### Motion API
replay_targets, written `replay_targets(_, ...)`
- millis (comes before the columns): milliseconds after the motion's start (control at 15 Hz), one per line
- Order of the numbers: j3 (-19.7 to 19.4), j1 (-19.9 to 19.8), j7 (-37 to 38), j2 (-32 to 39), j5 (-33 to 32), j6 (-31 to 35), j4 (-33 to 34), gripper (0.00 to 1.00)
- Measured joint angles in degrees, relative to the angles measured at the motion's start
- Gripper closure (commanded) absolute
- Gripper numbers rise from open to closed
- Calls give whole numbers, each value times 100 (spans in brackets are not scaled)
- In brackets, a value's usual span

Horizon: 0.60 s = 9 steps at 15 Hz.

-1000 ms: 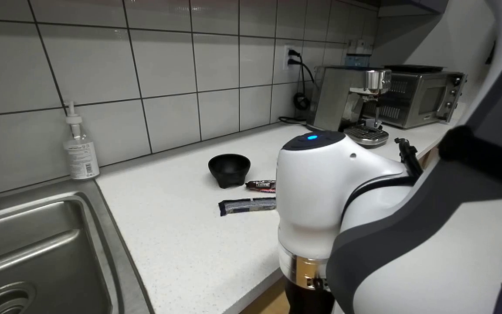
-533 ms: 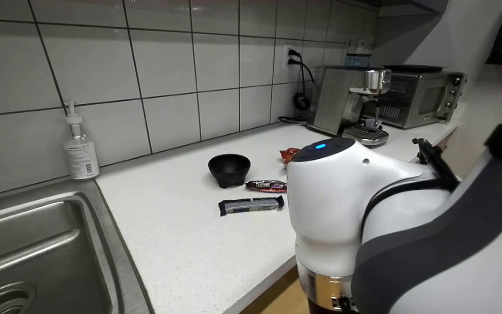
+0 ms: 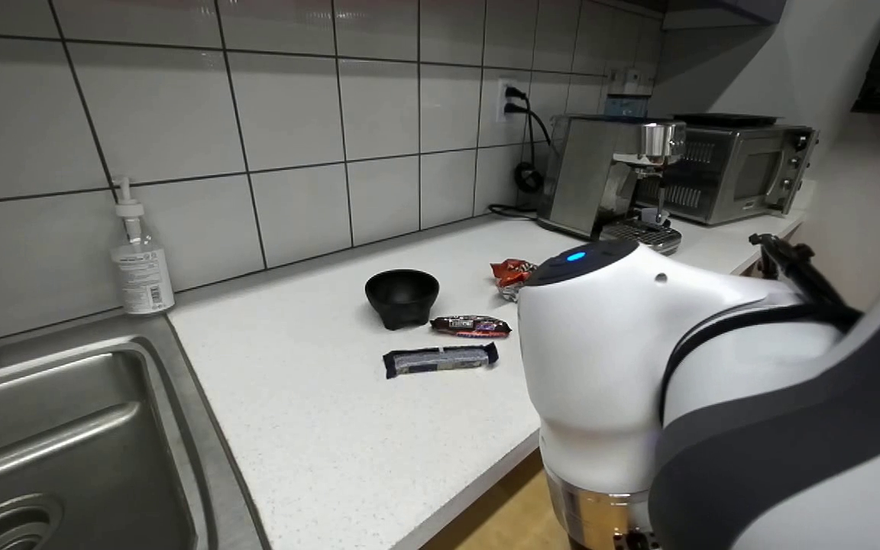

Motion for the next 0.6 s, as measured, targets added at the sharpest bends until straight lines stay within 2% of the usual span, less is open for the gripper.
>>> replay_targets(600,-71,-106,378,-937,-66,-636,52,0)
